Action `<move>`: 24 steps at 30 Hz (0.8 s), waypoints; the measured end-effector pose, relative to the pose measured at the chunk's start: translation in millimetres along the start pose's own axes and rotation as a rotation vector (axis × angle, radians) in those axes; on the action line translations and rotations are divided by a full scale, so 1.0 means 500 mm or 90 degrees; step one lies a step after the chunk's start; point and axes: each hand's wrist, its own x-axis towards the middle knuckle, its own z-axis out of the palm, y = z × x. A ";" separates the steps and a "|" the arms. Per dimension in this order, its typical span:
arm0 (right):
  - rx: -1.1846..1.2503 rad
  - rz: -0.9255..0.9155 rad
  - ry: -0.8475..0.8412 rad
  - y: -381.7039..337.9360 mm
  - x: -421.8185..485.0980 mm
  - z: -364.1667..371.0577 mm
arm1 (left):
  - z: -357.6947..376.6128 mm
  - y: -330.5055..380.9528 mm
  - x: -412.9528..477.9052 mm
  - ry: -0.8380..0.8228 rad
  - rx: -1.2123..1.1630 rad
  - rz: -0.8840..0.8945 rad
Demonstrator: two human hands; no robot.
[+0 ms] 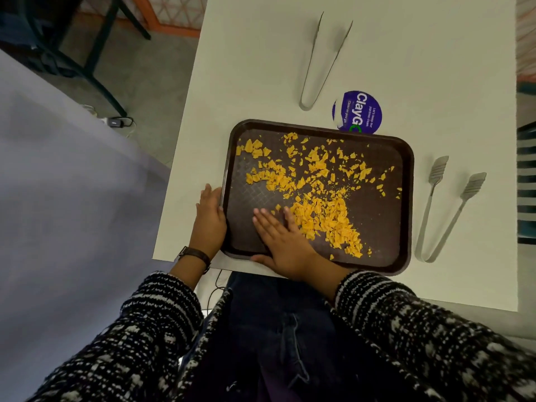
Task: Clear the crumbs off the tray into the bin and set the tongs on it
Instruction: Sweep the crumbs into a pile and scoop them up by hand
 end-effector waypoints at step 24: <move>-0.045 0.257 0.045 -0.006 0.191 -0.054 | -0.066 0.019 0.133 -0.164 -0.121 -0.041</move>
